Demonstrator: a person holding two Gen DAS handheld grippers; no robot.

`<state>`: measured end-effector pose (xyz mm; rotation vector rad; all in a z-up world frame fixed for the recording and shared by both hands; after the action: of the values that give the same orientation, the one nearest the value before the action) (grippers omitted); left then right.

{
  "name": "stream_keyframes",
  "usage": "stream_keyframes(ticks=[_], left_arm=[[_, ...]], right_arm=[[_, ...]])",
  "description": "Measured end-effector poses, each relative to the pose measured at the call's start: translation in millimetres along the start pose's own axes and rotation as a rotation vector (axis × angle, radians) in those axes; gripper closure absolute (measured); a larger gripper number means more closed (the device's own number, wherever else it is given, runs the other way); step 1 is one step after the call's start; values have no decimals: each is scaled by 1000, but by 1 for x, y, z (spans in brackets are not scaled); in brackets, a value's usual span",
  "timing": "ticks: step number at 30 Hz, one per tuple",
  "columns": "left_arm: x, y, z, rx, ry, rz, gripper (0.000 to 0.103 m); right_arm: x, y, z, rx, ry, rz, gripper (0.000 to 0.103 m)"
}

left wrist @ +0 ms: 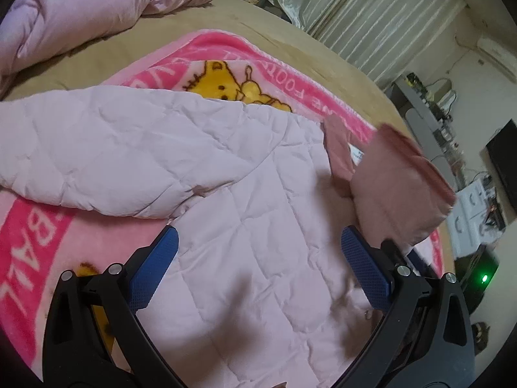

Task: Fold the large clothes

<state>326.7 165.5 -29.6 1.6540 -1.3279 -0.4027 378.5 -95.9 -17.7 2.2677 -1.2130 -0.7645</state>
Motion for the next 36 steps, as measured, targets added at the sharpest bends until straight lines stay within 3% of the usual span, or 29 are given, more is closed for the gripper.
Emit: stream_keyframes(ticks=[5,9,17,19,20,23,27,30,36], left_arm=[[-5,0,0,-1,36,41,9],[-5,-14,4,-36,65,89,9],[28,-51,22,-87,55,234,10],[36,-67,31,-109,34,179,28],[39,-71,35,-108,16,152,44],[47,-71,40,-78,-47,139,77],[48,-52,33,2,-89,119,88],[44,-40,25,69,-129,38,89],[32,-66,30,-16,-128,-8,93]], right_arm=[[-12,5,11,-61,3,-74,31],[-16,23,14,-44,-7,-127,30],[32,73,18,12,-76,-13,30],[48,84,22,23,-91,31,30],[59,91,25,27,-103,56,30],[85,100,31,24,-132,124,30],[121,109,30,35,-208,220,30],[141,109,23,56,-251,247,30],[162,79,23,-24,-275,252,30]])
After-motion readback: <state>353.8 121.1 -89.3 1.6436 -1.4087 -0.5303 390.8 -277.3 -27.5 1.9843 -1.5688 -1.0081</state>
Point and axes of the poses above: each gripper's, at about its wrist camera, not at the fingertips, and y roughly against the way its jaws point, x to its right, z to its underside, the point moved 1 cm from there along -y, roughly the way its jaws point, and after that the axes turned 12 degrees about -z, right-handed, at the moved point
